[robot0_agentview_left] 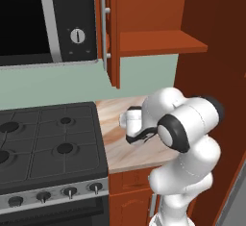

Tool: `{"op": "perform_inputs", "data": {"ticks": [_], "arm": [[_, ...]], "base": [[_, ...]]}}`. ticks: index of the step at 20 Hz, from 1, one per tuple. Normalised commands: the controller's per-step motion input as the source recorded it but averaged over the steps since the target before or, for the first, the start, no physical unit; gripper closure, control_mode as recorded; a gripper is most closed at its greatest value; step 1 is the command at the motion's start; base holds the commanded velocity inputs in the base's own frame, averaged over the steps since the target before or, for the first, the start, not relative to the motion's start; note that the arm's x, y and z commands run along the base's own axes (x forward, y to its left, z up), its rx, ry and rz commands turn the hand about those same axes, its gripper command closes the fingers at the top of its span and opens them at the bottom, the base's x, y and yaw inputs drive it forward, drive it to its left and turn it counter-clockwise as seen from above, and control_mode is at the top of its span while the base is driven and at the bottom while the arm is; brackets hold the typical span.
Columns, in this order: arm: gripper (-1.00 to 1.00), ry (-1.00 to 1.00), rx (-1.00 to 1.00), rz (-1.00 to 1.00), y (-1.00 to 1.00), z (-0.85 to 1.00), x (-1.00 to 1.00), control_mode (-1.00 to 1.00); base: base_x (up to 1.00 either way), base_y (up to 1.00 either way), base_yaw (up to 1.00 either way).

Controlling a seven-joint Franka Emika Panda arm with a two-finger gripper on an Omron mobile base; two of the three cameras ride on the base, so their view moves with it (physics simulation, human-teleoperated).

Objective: Open the cabinet and setup a tea strainer by placing it in the bowl upright.

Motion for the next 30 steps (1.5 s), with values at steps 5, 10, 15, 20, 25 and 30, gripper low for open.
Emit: {"op": "perform_inputs", "data": {"ticks": [5, 10, 15, 20, 25, 30], "arm": [[1.00, 0.06, 0.00, 0.02, 0.00, -0.18, 0.22, -1.00], [1.00, 0.03, 0.01, 0.09, 0.00, -0.10, 0.22, -1.00], [1.00, 0.01, 0.01, 0.10, 0.00, -0.07, 0.23, -1.00], [1.00, 0.00, 0.01, 0.10, 0.00, -0.03, 0.32, -1.00], [1.00, 0.00, 0.00, 0.03, 0.07, -0.07, 0.08, -1.00], [1.00, 0.00, 0.00, 0.01, 0.04, -0.01, 0.00, -1.00]], "base": [[0.00, 0.00, 0.00], [0.00, 0.00, 0.00], [0.00, 0.00, 0.00], [0.00, 0.00, 0.00], [0.00, 0.00, 0.00], [0.00, 0.00, 0.00]]}}
